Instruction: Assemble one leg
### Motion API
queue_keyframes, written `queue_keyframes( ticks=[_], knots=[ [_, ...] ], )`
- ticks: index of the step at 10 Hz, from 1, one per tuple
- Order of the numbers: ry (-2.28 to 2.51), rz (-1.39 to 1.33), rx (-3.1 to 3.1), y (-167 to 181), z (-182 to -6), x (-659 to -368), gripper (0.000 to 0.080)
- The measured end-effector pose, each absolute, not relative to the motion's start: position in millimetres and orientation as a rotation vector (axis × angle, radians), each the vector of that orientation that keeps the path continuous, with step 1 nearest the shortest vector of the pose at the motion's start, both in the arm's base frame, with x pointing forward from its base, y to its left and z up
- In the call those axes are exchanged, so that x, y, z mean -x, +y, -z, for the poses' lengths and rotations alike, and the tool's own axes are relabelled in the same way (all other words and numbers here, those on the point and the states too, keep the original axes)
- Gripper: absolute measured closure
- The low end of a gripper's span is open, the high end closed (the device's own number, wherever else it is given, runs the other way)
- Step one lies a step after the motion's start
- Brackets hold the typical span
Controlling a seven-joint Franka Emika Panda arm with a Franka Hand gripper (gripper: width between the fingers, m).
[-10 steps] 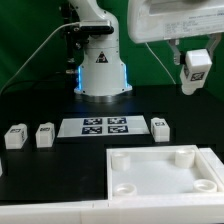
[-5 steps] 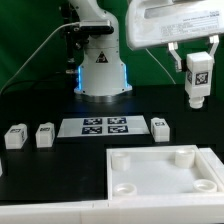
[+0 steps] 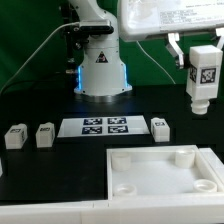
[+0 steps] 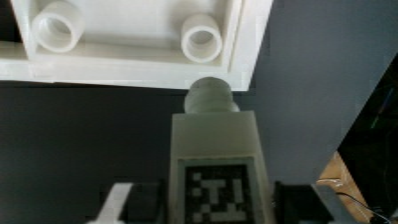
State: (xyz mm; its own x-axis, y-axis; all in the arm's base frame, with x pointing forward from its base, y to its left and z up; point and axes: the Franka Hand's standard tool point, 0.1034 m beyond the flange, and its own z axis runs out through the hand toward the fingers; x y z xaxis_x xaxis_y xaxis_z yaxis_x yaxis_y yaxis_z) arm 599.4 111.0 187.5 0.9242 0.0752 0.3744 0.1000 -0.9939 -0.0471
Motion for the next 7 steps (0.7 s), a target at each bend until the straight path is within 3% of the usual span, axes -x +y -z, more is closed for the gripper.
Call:
queue_keyframes(
  ticks=[4,7],
  knots=[
    [-0.137,0.633,2.999,115,-185.3,-601,0.0509],
    [-0.17,0.724,2.953,125,-140.8,-597,0.0509]
  ],
)
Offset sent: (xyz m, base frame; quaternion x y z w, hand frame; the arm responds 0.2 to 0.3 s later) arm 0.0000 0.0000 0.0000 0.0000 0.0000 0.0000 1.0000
